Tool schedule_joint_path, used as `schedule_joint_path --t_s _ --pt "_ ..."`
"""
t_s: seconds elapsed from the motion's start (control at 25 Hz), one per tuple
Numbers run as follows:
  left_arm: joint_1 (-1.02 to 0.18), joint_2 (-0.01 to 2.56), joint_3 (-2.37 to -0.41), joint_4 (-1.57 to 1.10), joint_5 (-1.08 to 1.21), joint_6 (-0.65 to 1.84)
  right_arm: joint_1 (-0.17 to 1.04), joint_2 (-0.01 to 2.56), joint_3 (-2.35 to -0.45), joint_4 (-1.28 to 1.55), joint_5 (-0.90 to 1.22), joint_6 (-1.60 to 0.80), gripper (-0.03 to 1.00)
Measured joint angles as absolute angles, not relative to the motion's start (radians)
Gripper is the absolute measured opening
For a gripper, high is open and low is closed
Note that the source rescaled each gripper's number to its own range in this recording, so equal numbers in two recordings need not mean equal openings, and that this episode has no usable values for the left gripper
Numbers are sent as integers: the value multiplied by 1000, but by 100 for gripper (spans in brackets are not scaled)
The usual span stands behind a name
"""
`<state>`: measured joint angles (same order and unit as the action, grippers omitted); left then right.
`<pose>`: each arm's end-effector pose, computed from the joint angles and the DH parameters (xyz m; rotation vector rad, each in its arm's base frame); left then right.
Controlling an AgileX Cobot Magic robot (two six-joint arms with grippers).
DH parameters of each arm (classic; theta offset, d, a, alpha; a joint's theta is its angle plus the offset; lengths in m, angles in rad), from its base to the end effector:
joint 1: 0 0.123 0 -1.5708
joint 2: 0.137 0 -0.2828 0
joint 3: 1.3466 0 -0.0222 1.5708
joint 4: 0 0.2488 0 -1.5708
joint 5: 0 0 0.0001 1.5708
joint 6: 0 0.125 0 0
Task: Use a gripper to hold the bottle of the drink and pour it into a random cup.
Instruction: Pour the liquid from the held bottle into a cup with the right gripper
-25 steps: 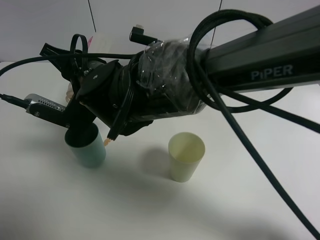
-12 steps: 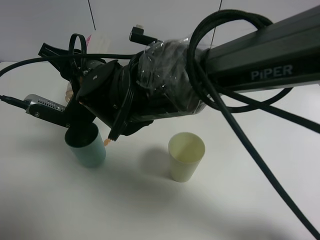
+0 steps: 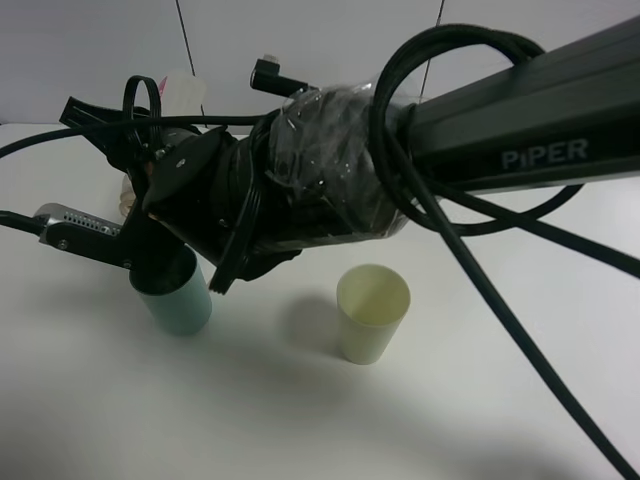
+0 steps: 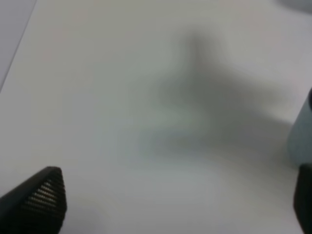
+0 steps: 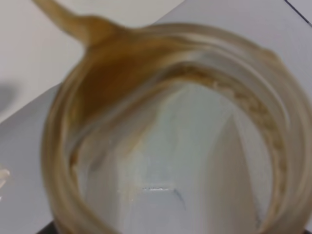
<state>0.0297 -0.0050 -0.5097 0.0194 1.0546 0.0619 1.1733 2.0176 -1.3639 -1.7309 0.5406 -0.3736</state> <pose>0.0244 0.0028 0.2646 0.0316 2.0240 0.0811 0.2420 0.4121 0.1953 -2.1586 0.1831 -1.1208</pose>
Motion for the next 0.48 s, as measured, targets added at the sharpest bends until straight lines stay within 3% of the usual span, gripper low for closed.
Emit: schedule_joint_path --t_s 0.48 --pt "30 -5 -510 19 1055 62 1173 2018 -1364 -1731 541 -514 0"
